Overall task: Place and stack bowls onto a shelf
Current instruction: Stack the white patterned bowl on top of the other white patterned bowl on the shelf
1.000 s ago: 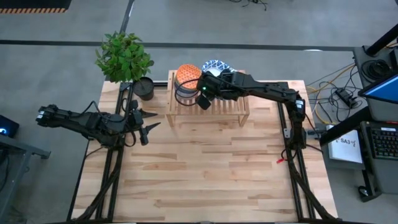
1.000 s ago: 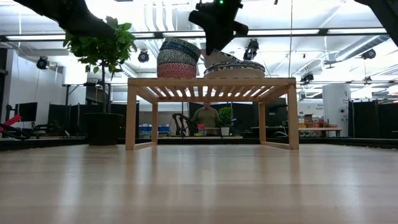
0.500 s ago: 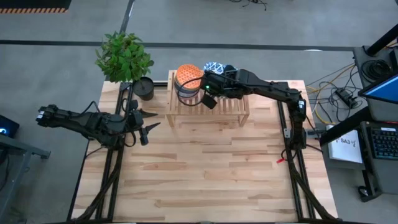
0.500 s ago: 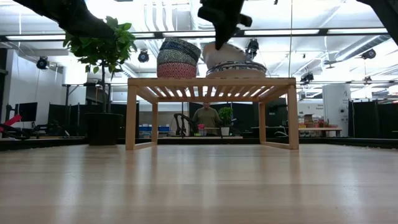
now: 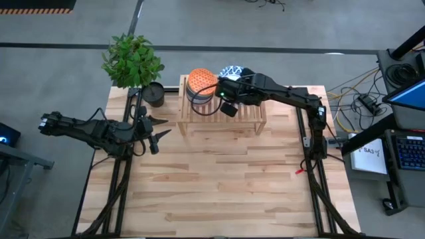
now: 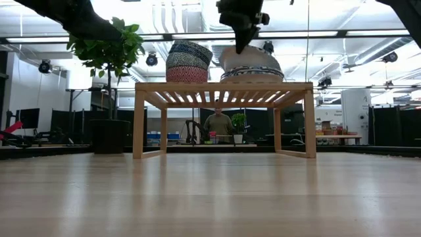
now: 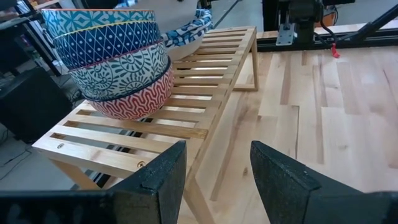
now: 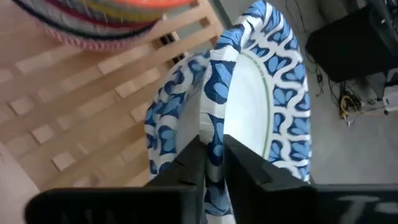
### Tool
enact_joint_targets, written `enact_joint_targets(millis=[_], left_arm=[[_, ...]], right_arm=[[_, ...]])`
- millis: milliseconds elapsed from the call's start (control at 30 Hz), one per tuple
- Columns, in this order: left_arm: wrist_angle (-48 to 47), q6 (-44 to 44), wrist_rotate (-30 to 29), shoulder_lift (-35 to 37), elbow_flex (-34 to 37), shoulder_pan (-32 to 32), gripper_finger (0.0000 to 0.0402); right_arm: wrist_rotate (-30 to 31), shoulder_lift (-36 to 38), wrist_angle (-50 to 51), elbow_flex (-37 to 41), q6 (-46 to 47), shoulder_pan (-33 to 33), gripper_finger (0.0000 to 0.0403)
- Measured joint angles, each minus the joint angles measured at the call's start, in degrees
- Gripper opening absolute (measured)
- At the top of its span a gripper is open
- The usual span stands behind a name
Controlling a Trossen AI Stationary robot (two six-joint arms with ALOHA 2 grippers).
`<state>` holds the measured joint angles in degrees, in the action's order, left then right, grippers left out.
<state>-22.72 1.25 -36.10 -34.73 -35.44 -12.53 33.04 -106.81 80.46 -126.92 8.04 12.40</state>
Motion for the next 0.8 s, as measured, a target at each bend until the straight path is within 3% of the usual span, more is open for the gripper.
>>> enact_joint_targets(millis=[233, 367, 533, 800], left_arm=[[0.0, 2.2, -0.2, 0.0, 0.0, 0.0, 0.0162], [-0.2, 4.3, -3.7, 0.0, 0.0, 0.0, 0.0162], [-2.1, 10.7, -4.5, -0.2, 0.0, 0.0, 0.0162], [-4.6, 20.0, -4.5, -1.4, 0.0, 0.0, 0.0162]], right_arm=[[0.0, 0.1, 0.4, 0.7, 2.8, 0.3, 0.0138], [-0.8, 0.2, 0.3, 0.7, 1.9, 0.0, 0.0170], [-1.4, 1.2, 0.3, 0.7, 1.6, -0.9, 0.0173], [-4.6, 9.3, -2.9, 2.2, -1.8, -1.5, 0.0147]])
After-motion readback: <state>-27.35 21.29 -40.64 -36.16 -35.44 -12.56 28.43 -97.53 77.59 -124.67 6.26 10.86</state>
